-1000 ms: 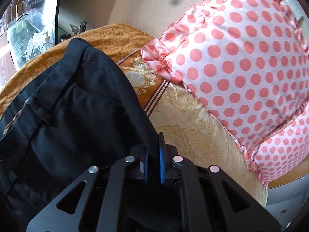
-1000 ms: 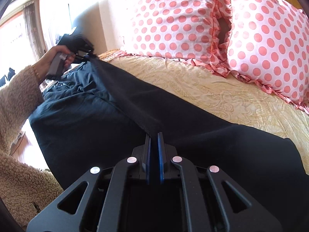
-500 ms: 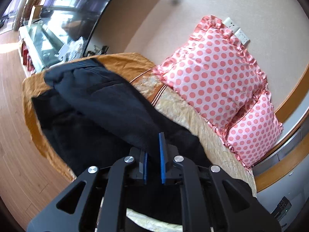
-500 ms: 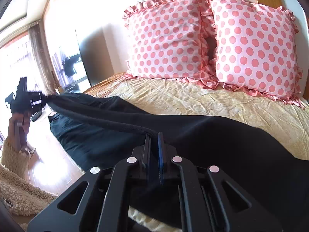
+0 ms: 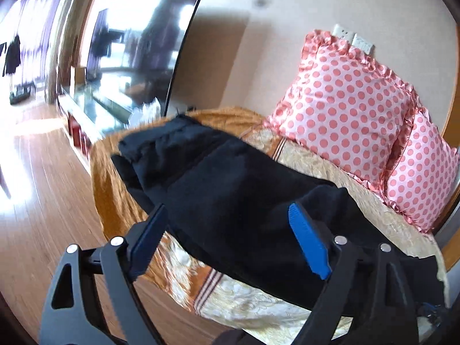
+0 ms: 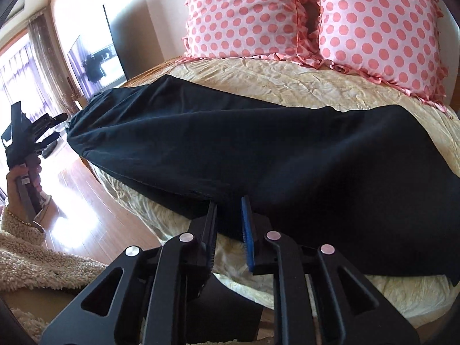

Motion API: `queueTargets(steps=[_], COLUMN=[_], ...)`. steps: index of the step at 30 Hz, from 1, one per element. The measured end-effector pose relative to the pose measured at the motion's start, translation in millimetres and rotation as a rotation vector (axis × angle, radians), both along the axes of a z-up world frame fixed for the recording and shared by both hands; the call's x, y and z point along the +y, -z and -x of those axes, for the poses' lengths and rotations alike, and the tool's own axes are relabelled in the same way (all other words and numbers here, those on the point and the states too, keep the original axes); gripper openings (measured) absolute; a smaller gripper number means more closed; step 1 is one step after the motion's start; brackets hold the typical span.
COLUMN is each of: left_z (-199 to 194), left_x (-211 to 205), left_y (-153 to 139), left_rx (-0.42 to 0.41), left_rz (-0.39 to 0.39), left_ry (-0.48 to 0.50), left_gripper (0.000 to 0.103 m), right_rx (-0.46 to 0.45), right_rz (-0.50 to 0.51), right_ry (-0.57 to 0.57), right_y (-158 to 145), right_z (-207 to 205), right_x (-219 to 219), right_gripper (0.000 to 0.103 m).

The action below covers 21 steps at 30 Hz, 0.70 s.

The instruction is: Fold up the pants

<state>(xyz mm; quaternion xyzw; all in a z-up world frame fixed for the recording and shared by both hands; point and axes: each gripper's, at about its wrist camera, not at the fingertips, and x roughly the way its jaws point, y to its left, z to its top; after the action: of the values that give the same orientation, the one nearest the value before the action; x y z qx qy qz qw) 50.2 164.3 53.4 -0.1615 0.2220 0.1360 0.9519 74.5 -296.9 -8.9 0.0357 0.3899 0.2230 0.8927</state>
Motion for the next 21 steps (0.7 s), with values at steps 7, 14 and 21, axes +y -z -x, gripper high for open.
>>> queueTargets(steps=[7,14,21], left_z=[-16.9,-66.0,-73.4], left_x=[-62.0,-147.2,-202.6], left_y=[-21.8,5.1,24.0], left_rx=[-0.029,0.069,0.107], left_rz=[-0.143,-0.207,-0.272], left_ry=[0.226,0.458,0.583], left_gripper=[0.098,0.098,0.100], right_rx=[-0.048,0.031,0.050], right_rz=[-0.275,-0.143,0.059], right_ry=[0.304,0.784,0.765], right_y=[-21.3,-8.0,2.9], right_z=[33.7,43.6,28.4], right_x=[-101.9,-208.0,-201.8], right_gripper=[0.073,0.056,0.056])
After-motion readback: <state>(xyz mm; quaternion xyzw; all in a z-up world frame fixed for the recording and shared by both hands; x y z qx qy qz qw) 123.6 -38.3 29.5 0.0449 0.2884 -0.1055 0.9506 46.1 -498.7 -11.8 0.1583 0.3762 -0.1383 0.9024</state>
